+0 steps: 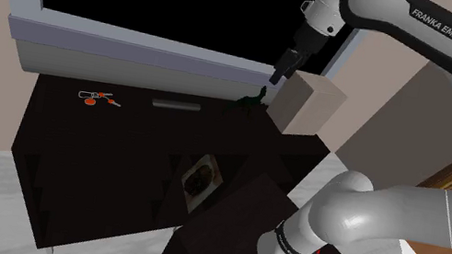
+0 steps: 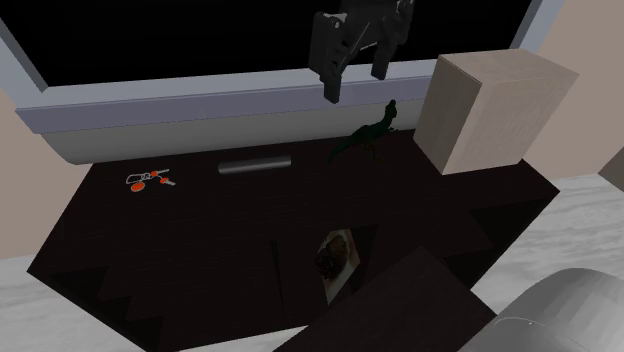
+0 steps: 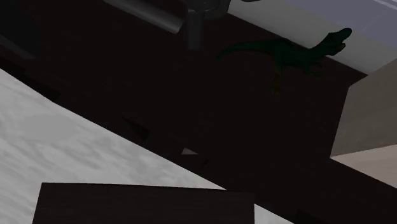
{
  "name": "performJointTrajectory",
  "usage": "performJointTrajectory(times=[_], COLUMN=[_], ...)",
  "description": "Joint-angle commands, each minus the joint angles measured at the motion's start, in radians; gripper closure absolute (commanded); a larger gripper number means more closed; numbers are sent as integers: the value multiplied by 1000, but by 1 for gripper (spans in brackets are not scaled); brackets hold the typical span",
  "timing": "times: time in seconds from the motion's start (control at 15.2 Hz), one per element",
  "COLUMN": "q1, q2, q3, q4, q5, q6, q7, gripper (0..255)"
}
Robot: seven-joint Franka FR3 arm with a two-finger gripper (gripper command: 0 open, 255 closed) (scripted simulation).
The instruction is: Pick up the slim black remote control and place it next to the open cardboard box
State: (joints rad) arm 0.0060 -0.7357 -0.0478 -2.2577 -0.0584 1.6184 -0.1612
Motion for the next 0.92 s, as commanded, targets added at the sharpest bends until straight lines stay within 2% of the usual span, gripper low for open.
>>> performJointTrajectory(times=[0.0, 0.4, 0.86], q1=[0, 50, 106], q2=[0, 165, 391], q3=[0, -50, -92], q4=[0, -15, 25], q5=[0, -22, -20], q6=[0, 178, 360], q7=[0, -166, -358], gripper=[0, 0, 0])
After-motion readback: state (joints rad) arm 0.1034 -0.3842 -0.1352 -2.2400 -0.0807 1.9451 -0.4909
